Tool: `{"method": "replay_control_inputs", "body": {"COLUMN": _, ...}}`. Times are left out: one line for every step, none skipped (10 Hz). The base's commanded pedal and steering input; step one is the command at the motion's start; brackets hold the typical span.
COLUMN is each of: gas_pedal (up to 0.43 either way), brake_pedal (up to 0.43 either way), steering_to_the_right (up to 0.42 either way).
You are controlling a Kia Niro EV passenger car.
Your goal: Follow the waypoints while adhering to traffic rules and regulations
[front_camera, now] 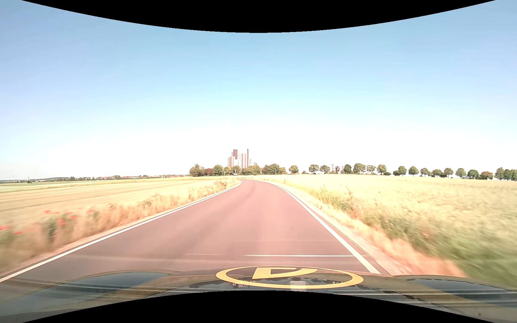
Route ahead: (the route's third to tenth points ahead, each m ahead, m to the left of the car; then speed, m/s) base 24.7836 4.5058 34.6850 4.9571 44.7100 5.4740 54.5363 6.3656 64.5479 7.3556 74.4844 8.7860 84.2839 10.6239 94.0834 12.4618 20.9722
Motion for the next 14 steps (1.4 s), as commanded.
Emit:
{"method": "replay_control_inputs", "body": {"gas_pedal": 0.228, "brake_pedal": 0.0, "steering_to_the_right": -0.005}}
{"method": "replay_control_inputs", "body": {"gas_pedal": 0.228, "brake_pedal": 0.0, "steering_to_the_right": -0.005}}
{"method": "replay_control_inputs", "body": {"gas_pedal": 0.22, "brake_pedal": 0.0, "steering_to_the_right": -0.006}}
{"method": "replay_control_inputs", "body": {"gas_pedal": 0.22, "brake_pedal": 0.0, "steering_to_the_right": -0.008}}
{"method": "replay_control_inputs", "body": {"gas_pedal": 0.22, "brake_pedal": 0.0, "steering_to_the_right": -0.01}}
{"method": "replay_control_inputs", "body": {"gas_pedal": 0.22, "brake_pedal": 0.0, "steering_to_the_right": -0.014}}
{"method": "replay_control_inputs", "body": {"gas_pedal": 0.209, "brake_pedal": 0.0, "steering_to_the_right": -0.018}}
{"method": "replay_control_inputs", "body": {"gas_pedal": 0.209, "brake_pedal": 0.0, "steering_to_the_right": -0.018}}
{"method": "replay_control_inputs", "body": {"gas_pedal": 0.209, "brake_pedal": 0.0, "steering_to_the_right": -0.018}}
{"method": "replay_control_inputs", "body": {"gas_pedal": 0.209, "brake_pedal": 0.0, "steering_to_the_right": -0.018}}
{"method": "replay_control_inputs", "body": {"gas_pedal": 0.209, "brake_pedal": 0.0, "steering_to_the_right": -0.018}}
{"method": "replay_control_inputs", "body": {"gas_pedal": 0.197, "brake_pedal": 0.0, "steering_to_the_right": -0.018}}
{"method": "replay_control_inputs", "body": {"gas_pedal": 0.197, "brake_pedal": 0.0, "steering_to_the_right": -0.018}}
{"method": "replay_control_inputs", "body": {"gas_pedal": 0.197, "brake_pedal": 0.0, "steering_to_the_right": -0.018}}
